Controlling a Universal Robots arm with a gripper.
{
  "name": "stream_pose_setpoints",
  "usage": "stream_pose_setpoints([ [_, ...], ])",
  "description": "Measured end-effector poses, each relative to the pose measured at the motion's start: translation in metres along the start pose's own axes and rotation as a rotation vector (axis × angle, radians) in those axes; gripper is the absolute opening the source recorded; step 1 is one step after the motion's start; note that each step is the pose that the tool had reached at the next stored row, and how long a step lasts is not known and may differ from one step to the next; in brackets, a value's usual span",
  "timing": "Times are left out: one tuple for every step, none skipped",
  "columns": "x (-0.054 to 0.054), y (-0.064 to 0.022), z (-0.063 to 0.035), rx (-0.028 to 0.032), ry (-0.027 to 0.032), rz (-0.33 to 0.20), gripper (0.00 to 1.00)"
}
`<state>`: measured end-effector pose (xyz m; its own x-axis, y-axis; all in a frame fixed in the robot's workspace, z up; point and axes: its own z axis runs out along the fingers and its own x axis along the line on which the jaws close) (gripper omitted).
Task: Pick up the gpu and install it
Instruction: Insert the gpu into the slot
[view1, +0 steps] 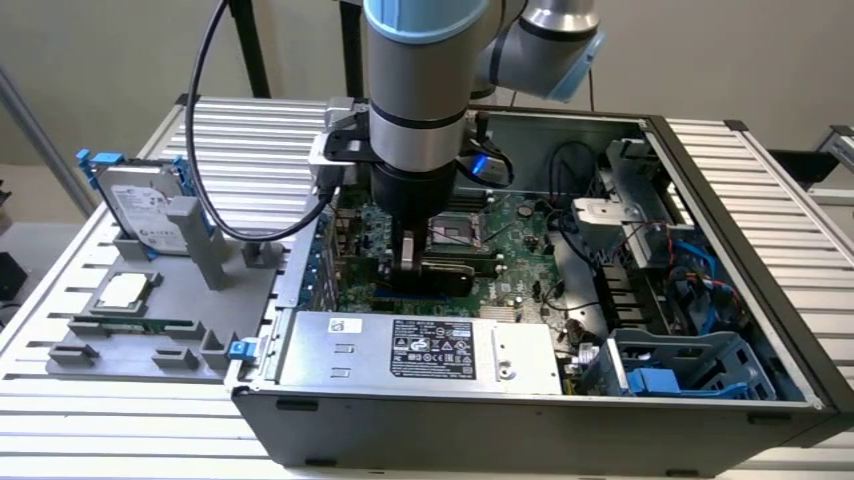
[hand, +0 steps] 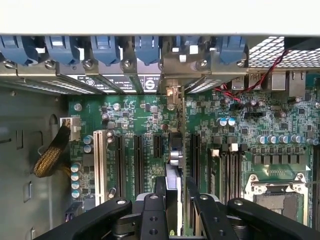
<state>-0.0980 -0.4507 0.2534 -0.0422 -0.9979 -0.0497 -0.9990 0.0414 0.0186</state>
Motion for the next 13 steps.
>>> stream_pose_setpoints([
  [-0.0003,0.0001,0.0001,0.0,0.0004,0.0,0.0],
  [-0.0008,0.0001,0.0002,0.0,0.0008,0.0,0.0],
  [-0.0016,0.0002,0.0002,0.0,0.0012,0.0,0.0],
  [-0.0023,0.0002,0.0002,-0.0001,0.0016,0.0,0.0],
  [-0.0028,0.0001,0.0003,0.0,0.0016,0.0,0.0],
  [-0.0029,0.0001,0.0004,0.0001,0.0015,0.0,0.0],
  [-0.0029,0.0002,0.0004,0.0002,0.0016,0.0,0.0],
  [-0.003,0.0004,0.0005,0.0003,0.0016,0.0,0.0],
  [-0.003,0.0006,0.0005,0.0003,0.0015,0.0,0.0],
  [-0.003,0.001,0.0006,0.0003,0.0014,0.0,0.0],
  [-0.003,0.0015,0.0006,0.0003,0.0014,0.0,0.0],
  [-0.0029,0.0019,0.0006,0.0003,0.0015,0.0,0.0],
  [-0.0029,0.0022,0.0006,0.0003,0.0017,0.0,0.0],
])
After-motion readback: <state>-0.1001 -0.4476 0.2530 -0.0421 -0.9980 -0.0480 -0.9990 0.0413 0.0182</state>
